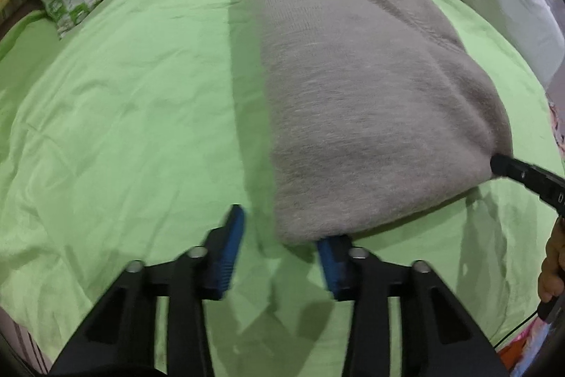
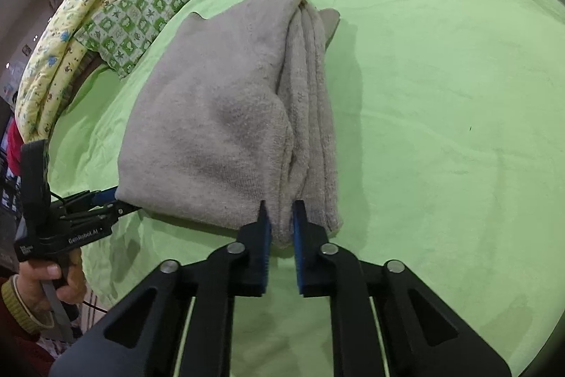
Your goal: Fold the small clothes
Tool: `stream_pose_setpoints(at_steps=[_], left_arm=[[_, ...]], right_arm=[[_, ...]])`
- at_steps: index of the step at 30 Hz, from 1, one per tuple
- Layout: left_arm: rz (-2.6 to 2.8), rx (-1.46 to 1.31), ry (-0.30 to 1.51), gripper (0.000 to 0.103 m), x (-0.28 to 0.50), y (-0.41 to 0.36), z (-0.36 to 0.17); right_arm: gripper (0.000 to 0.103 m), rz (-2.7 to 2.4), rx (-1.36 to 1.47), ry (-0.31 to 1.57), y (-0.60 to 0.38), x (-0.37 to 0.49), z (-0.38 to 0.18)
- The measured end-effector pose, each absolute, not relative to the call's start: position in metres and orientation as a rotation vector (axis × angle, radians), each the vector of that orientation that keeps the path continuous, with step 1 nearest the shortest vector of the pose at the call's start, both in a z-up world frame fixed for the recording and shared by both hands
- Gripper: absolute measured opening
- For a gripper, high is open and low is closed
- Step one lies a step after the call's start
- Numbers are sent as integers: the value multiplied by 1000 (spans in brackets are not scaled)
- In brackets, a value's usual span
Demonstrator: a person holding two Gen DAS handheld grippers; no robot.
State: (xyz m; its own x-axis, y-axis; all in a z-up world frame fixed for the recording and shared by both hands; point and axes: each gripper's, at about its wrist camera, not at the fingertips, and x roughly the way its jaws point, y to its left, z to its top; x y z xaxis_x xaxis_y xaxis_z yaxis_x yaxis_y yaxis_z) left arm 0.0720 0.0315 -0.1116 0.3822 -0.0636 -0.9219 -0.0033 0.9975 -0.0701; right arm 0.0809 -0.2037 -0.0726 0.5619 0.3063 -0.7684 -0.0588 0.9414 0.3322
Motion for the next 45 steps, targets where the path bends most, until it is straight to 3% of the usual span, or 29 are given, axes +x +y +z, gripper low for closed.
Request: stream_pose_setpoints(at_steps=[4, 10, 14, 17, 25, 27, 33, 38, 39, 41, 45], left_arm=[[-61, -28, 1165, 26, 69, 22, -107], [-63, -38, 1193, 28, 68, 24, -115], [-64, -76, 1203, 36, 62, 34, -104], [-82, -102, 1175, 36, 55, 43, -88], [-103, -185, 1066, 42, 72, 39, -43], [-108, -204, 1055, 49, 83, 35, -40], [-100, -230, 1106, 50, 111, 23, -65], [-77, -206, 1146, 52, 119, 21, -84], [-70, -198, 1149, 53, 120, 21, -86], [-62, -210, 1153, 56, 119, 23, -86], [-39, -230, 1152, 60, 116, 30, -81]], right_arm=[[9, 196, 285, 923, -214, 76, -59], [9, 155, 274, 1013, -210, 85, -88], [19, 163, 341, 994, -215, 84, -75], [27, 151, 352, 947, -223, 82, -58], [27, 211, 383, 813, -216, 131, -10], [27, 232, 370, 803, -204, 147, -5], [27, 184, 316, 911, -188, 195, -36], [18, 70, 354, 944, -214, 201, -67], [32, 24, 354, 945, -221, 201, -70], [44, 16, 390, 945, -231, 199, -73], [44, 53, 427, 885, -238, 180, -58]])
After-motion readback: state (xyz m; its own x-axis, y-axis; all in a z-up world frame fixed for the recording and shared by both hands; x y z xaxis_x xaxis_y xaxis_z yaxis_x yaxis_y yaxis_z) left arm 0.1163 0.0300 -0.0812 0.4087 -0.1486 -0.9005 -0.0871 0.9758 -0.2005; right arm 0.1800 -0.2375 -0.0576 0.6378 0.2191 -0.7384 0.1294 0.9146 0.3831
